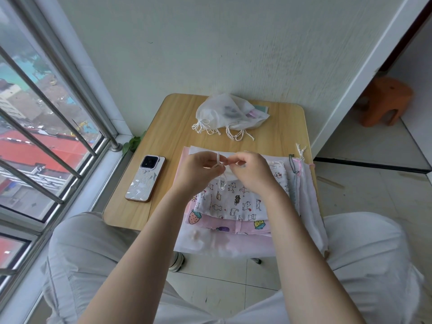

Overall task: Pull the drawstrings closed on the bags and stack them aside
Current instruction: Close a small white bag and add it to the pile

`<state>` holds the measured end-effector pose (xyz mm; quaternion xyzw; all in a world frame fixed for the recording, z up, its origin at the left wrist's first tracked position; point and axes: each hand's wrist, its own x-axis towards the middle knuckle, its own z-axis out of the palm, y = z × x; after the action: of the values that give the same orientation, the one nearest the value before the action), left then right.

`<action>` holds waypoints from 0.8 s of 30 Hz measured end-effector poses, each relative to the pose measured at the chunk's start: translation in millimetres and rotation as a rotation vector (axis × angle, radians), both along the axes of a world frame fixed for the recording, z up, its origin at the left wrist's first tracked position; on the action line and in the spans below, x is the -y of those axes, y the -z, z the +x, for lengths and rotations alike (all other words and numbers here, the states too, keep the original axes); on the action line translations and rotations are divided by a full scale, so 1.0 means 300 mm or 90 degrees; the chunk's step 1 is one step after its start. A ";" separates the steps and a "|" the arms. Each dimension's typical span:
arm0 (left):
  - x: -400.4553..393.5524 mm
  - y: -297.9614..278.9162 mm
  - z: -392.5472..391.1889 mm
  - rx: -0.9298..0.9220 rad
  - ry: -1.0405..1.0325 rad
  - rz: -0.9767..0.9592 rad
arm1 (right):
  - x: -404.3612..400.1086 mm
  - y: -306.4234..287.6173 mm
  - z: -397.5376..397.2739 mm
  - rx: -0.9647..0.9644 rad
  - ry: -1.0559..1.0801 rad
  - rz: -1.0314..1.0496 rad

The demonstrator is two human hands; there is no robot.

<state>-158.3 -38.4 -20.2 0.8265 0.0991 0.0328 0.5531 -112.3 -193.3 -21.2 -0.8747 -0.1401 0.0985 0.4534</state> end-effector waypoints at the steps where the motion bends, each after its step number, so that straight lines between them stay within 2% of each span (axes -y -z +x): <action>1: -0.001 -0.001 0.001 0.016 0.008 0.021 | -0.004 -0.002 0.005 -0.017 -0.011 0.016; 5: -0.006 -0.009 0.005 0.065 0.010 0.068 | -0.018 -0.011 0.012 -0.089 -0.029 0.121; 10: -0.016 0.001 0.005 0.089 -0.036 0.122 | -0.021 -0.023 0.001 -0.142 -0.068 0.094; 19: -0.010 0.035 -0.010 0.090 -0.051 0.062 | -0.024 -0.003 0.009 -0.250 -0.059 0.124; 24: -0.004 0.040 -0.020 0.065 -0.053 -0.020 | -0.018 0.020 0.013 -0.317 -0.059 0.139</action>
<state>-164.3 -37.1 -32.2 0.8099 0.1055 0.0964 0.5689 -108.5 -187.8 -27.3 -0.7621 -0.0743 0.3154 0.5606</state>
